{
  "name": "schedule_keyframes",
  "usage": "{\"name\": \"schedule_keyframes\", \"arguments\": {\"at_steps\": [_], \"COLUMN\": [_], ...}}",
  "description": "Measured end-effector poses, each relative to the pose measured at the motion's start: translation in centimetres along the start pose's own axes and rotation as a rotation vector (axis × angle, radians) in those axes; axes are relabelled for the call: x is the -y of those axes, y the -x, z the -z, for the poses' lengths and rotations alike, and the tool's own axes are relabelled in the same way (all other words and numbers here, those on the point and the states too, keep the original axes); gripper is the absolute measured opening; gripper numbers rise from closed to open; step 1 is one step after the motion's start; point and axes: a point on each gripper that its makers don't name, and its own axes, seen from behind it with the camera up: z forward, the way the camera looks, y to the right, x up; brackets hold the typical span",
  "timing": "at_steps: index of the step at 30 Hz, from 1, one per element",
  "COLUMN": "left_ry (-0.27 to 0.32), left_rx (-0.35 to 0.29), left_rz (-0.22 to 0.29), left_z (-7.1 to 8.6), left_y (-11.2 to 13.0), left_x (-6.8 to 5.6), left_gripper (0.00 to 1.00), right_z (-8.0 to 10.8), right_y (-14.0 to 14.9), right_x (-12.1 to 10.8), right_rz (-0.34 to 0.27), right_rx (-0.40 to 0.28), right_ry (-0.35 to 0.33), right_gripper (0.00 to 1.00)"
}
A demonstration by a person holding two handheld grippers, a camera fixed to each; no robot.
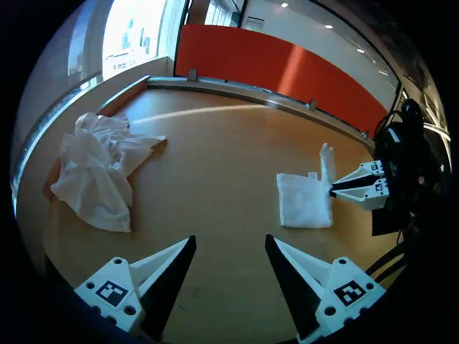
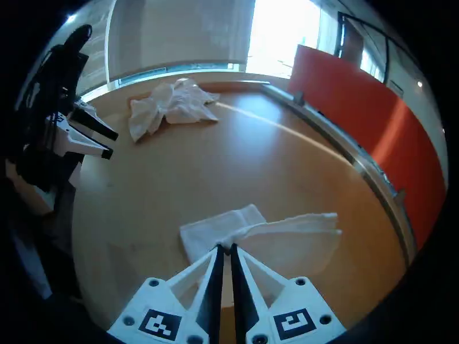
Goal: Fold towel
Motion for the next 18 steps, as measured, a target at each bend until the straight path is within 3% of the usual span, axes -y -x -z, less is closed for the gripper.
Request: {"name": "schedule_keyframes", "arguments": {"at_steps": [6,13,15,18], "left_ry": [-0.016,-0.014,-0.012,-0.009], "left_rx": [0.003,0.015,0.017,0.017], "left_rz": [0.015,0.011,0.01,0.009], "left_z": [0.6,0.4,0.3,0.1], "left_y": [0.8,1.4,1.4,1.3], "left_x": [0.8,0.7,0.6,0.5], "left_gripper": [0.89,0.89,0.89,0.89], "right_z": [-4.7,-5.5,-5.3,-4.9], "right_y": [1.4,1.9,1.9,2.0], "right_x": [2.7,3.0,2.8,2.6], "right_rz": [-0.011,-0.018,-0.021,-0.032], "right_rx": [0.05,0.061,0.059,0.055], "right_ry": [-0.071,-0.077,-0.075,-0.067], "right_gripper": [0.09,0.1,0.15,0.41]}}
